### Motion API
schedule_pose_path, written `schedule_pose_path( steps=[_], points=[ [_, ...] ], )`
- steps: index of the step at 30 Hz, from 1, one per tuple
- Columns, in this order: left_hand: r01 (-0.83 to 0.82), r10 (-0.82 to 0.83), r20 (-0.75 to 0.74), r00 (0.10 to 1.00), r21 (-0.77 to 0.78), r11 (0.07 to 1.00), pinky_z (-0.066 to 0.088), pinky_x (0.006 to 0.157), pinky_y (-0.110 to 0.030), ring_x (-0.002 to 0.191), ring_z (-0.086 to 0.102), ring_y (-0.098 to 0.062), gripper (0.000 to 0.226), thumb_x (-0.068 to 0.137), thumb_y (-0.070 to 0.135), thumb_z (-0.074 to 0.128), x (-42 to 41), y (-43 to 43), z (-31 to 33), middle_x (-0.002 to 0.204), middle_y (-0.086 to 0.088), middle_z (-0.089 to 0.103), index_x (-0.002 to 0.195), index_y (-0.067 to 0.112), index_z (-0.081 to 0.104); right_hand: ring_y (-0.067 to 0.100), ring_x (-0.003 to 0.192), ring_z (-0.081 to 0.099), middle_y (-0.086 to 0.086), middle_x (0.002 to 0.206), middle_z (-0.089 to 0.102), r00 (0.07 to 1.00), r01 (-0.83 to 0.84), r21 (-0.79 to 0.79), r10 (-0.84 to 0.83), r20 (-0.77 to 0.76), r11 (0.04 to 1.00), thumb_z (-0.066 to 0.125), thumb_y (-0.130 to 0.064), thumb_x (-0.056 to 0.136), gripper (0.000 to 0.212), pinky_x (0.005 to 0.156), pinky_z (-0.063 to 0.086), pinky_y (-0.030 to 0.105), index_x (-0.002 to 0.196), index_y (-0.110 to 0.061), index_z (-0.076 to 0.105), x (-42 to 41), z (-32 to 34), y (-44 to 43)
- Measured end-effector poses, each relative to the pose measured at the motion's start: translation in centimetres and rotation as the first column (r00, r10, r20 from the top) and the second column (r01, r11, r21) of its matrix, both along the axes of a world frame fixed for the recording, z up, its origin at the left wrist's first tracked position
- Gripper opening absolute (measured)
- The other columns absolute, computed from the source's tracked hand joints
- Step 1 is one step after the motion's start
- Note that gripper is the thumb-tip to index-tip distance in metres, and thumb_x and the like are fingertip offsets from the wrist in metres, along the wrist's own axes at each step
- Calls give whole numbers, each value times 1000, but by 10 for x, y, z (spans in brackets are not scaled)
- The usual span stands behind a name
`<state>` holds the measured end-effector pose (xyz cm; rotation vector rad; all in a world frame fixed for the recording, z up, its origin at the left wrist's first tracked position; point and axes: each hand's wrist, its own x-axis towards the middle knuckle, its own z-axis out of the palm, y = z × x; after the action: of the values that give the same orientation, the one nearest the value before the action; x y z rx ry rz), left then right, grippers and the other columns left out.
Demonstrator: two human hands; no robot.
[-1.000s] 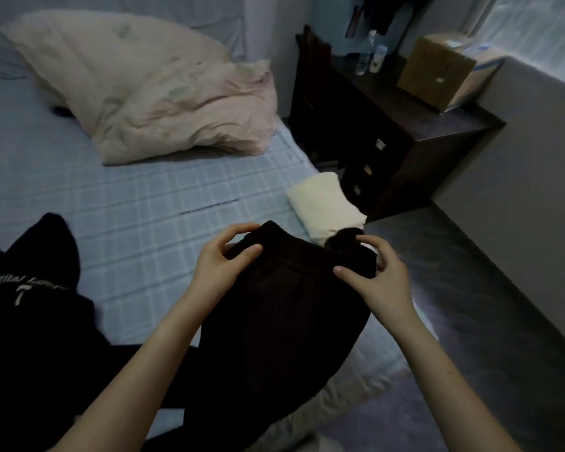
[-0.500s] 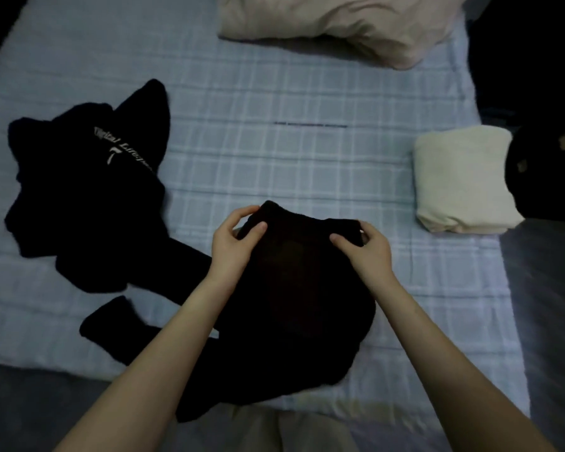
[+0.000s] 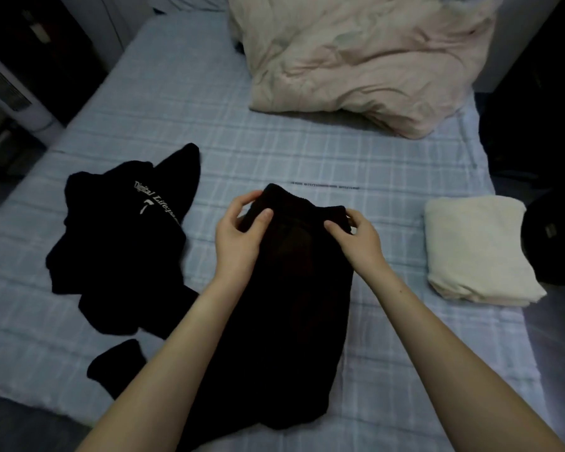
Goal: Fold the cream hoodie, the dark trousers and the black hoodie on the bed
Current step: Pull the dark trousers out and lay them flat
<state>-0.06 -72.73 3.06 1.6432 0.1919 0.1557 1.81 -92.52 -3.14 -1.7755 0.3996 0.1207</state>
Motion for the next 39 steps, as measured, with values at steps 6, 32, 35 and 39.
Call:
schedule_pose_path(
  steps=[6, 32, 35, 39],
  points=[
    [304, -283, -212, 935, 74, 950, 46, 99, -20, 110, 58, 6, 45, 89, 13, 70, -47, -105, -110, 119, 10, 64, 130, 26, 56, 15, 106, 66, -8, 107, 71, 988, 152, 0, -152, -32, 988, 54, -24, 101, 16, 88, 51, 22, 109, -25, 68, -76, -66, -60],
    [772, -626, -685, 373, -145, 619, 54, 95, -32, 103, 71, -20, 56, 73, 38, 83, 86, -116, -273, 111, -5, 75, 121, 13, 68, 21, 86, 70, 11, 91, 72, 782, 597, -56, -596, -182, 800, 69, 1, 88, 14, 64, 57, 13, 101, -4, 69, -218, -200, -151],
    [786, -660, -617, 428, -107, 609, 59, 83, -24, 97, 73, -16, 41, 71, 35, 86, 88, -104, -241, 103, -2, 77, 108, 21, 75, 17, 88, 68, 9, 93, 71, 785, 590, -116, -601, -151, 799, 69, 1, 88, 15, 63, 54, 10, 101, -6, 69, -210, -181, -161],
    [683, -608, -477, 634, -23, 730, 56, 70, -18, 92, 74, -15, 41, 61, 40, 88, 91, -63, -208, 99, 0, 77, 100, 29, 79, 12, 88, 61, 4, 94, 68, 882, 448, -299, -471, -6, 842, 68, 3, 87, 18, 70, 43, 1, 104, -4, 69, -156, -145, -181]
  ],
)
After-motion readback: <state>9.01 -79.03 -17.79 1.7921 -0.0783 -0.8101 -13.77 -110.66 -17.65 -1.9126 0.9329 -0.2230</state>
